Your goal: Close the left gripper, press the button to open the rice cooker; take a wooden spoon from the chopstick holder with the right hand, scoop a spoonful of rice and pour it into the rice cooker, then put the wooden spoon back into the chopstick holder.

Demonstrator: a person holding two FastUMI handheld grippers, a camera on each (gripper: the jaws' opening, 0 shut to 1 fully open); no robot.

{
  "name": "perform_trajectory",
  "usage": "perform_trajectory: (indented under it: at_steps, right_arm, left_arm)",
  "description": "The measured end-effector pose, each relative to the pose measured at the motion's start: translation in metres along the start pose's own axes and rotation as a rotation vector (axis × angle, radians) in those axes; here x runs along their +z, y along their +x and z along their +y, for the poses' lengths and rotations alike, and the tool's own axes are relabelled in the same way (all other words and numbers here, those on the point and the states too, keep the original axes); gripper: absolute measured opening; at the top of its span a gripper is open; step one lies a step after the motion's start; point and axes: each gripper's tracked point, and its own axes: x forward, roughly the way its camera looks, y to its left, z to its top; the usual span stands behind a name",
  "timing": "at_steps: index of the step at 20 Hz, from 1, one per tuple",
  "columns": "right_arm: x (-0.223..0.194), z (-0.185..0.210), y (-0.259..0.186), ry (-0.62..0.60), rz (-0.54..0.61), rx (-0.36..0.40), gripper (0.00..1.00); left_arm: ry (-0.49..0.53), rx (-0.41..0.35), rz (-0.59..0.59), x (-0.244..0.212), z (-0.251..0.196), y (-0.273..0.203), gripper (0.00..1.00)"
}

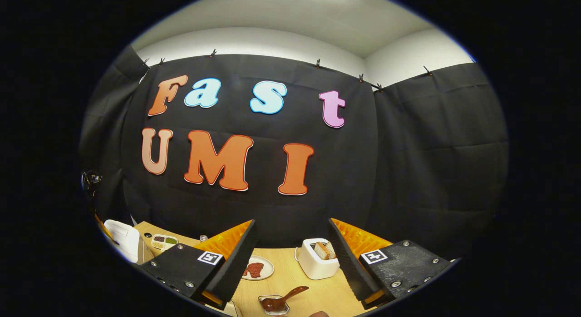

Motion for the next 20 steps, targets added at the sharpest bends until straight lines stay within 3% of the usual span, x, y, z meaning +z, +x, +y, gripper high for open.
perform_trajectory:
  at_steps: [1,9,12,15,17,20]
  right_arm:
    - [-0.002,0.0,0.001,-0.002,0.003,-0.001,0.95]
    - [-0.022,0.001,0.012,0.013,0.047,0.012,0.95]
    - [-0.035,0.002,0.019,0.012,0.082,0.019,0.95]
    - [-0.051,0.003,0.024,0.014,0.109,0.033,0.95]
    - [-0.068,0.002,0.031,0.005,0.133,0.036,0.95]
    - [-0.114,0.004,0.038,0.021,0.241,0.051,0.95]
  left_arm:
    - [-0.007,0.026,0.011,-0.002,0.008,0.006,0.03]
    - [-0.001,0.022,-0.027,0.005,0.004,0.004,0.06]
    - [0.08,0.047,-0.155,0.026,-0.002,-0.025,0.06]
    - [0.217,0.104,-0.367,0.059,-0.017,-0.069,0.06]
    - [0.292,0.181,-0.514,0.081,-0.024,-0.102,0.06]
    - [0.311,0.267,-0.634,0.098,-0.023,-0.137,0.06]
